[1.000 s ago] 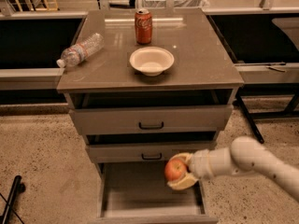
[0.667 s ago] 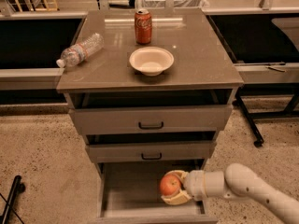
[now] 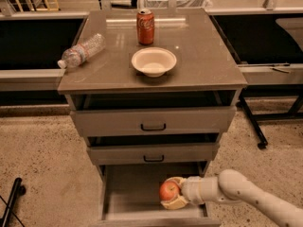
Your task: Place apple into bottom drawer
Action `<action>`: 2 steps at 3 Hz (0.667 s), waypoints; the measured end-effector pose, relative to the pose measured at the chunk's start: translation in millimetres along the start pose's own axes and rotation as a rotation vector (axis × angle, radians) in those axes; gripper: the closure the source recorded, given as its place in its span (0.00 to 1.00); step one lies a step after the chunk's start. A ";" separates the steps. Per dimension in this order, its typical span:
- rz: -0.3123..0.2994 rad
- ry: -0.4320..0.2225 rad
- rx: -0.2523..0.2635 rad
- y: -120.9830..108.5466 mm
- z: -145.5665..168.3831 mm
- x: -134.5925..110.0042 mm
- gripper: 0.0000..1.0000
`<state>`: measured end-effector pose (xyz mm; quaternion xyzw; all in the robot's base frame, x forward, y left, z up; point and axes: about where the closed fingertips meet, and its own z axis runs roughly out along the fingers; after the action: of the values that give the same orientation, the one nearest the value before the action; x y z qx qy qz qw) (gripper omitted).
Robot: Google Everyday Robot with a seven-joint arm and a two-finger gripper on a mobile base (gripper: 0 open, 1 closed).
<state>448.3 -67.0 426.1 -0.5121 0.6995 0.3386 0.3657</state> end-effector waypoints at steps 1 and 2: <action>0.011 0.101 0.066 -34.8 50.9 82.4 1.00; -0.019 0.220 0.111 -56.4 94.1 158.1 1.00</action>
Offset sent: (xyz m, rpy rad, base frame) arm 0.0550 -0.0214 -0.2968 -0.4171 -0.0468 -0.0797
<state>485.3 -75.2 237.4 -0.5319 0.7481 0.2376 0.3178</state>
